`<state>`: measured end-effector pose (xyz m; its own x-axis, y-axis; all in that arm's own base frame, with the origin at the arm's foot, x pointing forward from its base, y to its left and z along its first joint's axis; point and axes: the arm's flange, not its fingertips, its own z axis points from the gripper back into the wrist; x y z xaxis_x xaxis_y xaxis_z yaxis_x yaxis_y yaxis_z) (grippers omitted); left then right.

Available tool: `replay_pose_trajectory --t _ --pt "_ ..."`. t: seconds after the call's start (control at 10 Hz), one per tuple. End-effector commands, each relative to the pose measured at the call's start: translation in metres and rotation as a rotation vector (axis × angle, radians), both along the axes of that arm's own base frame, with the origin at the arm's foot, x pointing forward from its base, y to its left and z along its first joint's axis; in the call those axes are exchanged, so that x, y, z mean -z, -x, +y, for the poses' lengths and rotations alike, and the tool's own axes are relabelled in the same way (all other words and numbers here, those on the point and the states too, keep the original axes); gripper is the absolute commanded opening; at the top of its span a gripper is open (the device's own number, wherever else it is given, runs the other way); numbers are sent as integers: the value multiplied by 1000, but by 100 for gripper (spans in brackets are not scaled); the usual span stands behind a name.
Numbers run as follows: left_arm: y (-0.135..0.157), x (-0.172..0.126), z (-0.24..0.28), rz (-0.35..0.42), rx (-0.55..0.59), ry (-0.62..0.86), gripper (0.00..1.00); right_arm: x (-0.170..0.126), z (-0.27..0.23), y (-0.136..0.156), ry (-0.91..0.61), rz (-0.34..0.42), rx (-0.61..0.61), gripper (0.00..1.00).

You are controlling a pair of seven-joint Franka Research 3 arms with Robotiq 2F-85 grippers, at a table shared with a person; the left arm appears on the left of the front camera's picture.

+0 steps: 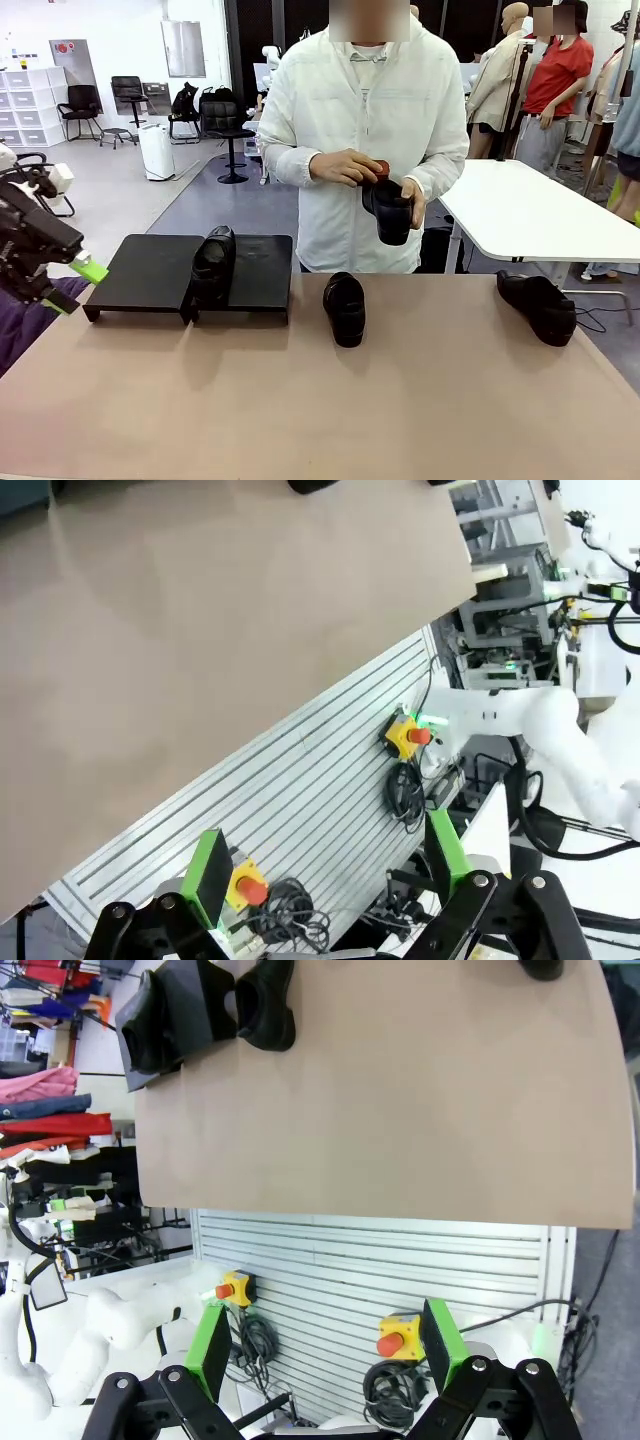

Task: Organize the shoes by placing them on the stand.
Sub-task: Place the Shoe from the middle of the table onto the Shoes Stand, then pick up one Shoe and place it in the middle of the table.

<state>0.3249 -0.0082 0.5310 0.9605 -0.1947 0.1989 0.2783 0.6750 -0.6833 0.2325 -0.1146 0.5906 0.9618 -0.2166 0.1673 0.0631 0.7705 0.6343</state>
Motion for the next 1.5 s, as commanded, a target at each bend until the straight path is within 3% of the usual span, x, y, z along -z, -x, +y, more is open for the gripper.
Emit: replay_pose_trajectory --t 0.0,0.8,0.9,1.1,1.3,1.4 --pt "-1 -4 11 -11 13 17 100 -2 -4 1 8 -9 -22 100" --pt "-1 -4 11 -11 13 17 100 0 0 0 0 0 0 100" --pt "-1 -4 11 -11 13 17 100 -6 14 -7 145 -7 44 100" --pt "-1 -4 11 -11 13 17 100 -4 47 -121 419 132 -102 100" --pt "-1 -4 11 -11 13 17 100 24 52 -211 549 218 -52 100" --pt "-1 -4 11 -11 13 17 100 50 52 -244 563 202 -25 100"
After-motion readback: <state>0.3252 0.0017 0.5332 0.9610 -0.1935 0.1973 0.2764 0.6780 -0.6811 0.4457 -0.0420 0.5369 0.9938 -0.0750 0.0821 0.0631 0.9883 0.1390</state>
